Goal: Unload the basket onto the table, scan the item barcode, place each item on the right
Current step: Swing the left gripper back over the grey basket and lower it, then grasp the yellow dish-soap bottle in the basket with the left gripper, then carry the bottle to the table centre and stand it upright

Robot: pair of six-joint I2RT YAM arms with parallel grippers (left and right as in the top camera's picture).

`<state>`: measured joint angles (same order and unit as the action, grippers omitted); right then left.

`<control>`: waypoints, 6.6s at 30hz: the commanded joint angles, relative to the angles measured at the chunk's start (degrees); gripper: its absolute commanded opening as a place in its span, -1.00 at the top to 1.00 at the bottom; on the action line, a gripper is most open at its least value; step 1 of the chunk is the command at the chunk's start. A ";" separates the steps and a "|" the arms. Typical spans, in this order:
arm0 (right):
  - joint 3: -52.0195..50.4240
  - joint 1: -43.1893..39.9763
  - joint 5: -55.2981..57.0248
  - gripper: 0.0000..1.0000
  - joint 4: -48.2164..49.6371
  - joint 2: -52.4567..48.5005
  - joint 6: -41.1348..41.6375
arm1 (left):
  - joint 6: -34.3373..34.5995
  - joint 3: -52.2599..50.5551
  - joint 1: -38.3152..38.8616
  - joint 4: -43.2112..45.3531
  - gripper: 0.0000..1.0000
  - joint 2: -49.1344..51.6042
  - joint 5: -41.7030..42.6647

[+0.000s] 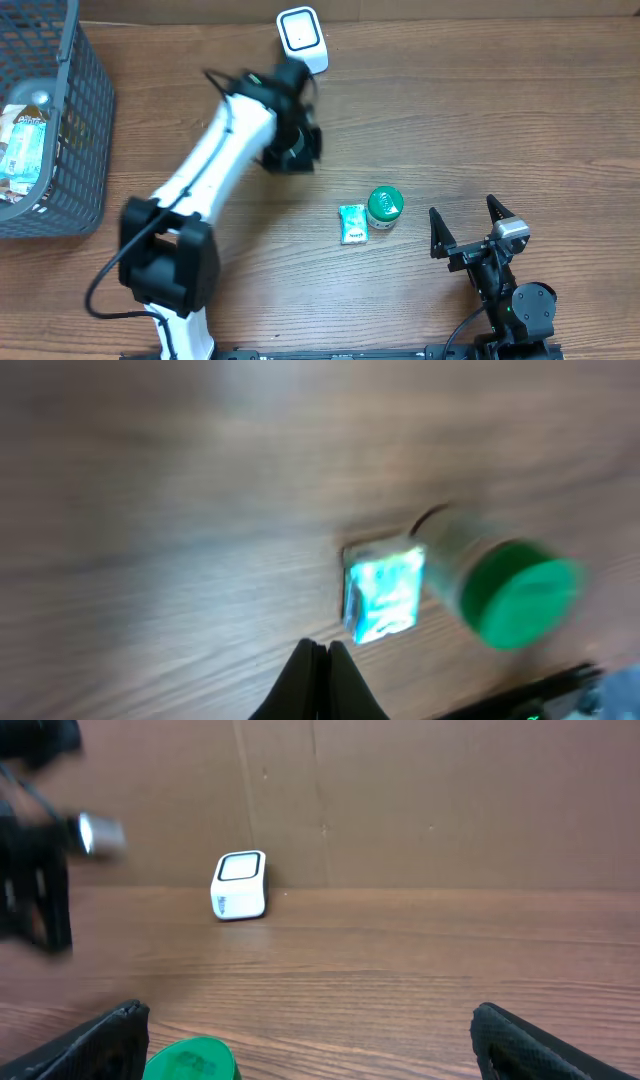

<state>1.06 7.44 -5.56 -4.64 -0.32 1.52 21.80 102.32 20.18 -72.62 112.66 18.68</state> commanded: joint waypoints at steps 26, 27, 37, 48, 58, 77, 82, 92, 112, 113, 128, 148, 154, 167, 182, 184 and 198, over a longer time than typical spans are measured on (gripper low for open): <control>-0.61 -0.07 0.33 -1.00 0.24 0.15 -0.09 | -9.29 45.13 -44.24 3.23 -0.70 0.59 -13.14; -0.61 -0.07 0.33 -1.00 0.24 0.15 -0.09 | -10.58 44.70 -44.85 3.26 -0.72 0.59 -14.23; -0.61 -0.07 0.33 -1.00 0.24 0.15 -0.09 | -26.21 35.26 -49.05 7.56 -0.75 0.61 -17.05; -0.61 -0.07 0.33 -1.00 0.24 0.15 -0.09 | -28.70 22.12 -52.19 13.92 -0.89 1.03 -17.31; -0.61 -0.07 0.33 -1.00 0.24 0.15 -0.09 | -28.96 16.90 -53.92 15.47 -0.93 4.57 -10.67; -0.61 -0.07 0.33 -1.00 0.24 0.15 -0.09 | -29.53 16.68 -53.92 15.87 -0.90 12.74 -8.22; -0.61 -0.07 0.33 -1.00 0.24 0.15 -0.09 | -29.53 16.68 -53.90 17.44 -0.48 12.96 -6.38; -0.61 -0.07 0.33 -1.00 0.24 0.15 -0.09 | -29.53 16.59 -53.92 16.57 -0.34 15.21 -6.62; -0.61 -0.07 0.33 -1.00 0.24 0.15 -0.09 | -25.70 18.32 -53.96 16.13 0.24 6.99 -10.32; -0.61 -0.07 0.33 -1.00 0.24 0.15 -0.09 | -25.00 18.32 -53.96 16.39 0.25 5.35 -10.34; -0.61 -0.07 0.33 -1.00 0.24 0.15 -0.09 | -12.94 18.32 -53.11 15.89 0.28 -20.96 2.03; -0.61 -0.07 0.33 -1.00 0.24 0.15 -0.09 | -9.79 7.54 -13.55 -2.47 0.42 -23.63 -13.44; -0.61 -0.07 0.33 -1.00 0.24 0.15 -0.09 | -3.39 -5.60 -0.52 8.44 0.42 -22.47 -19.93; -0.61 -0.07 0.33 -1.00 0.24 0.15 -0.09 | 15.04 -17.88 15.08 22.12 0.46 -10.73 -38.64; -0.61 -0.07 0.33 -1.00 0.24 0.15 -0.09 | 18.88 -17.86 17.35 35.08 0.35 -2.40 -40.06; -0.61 -0.07 0.33 -1.00 0.24 0.15 -0.09 | 18.80 -17.86 17.35 35.34 0.35 -2.40 -37.97; -0.61 -0.07 0.33 -1.00 0.24 0.15 -0.09 | 17.86 -17.86 17.33 34.80 -0.13 -2.40 -36.63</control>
<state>1.06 7.44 -5.56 -4.71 -0.32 1.48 39.07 84.44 37.52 -38.09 109.80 -17.76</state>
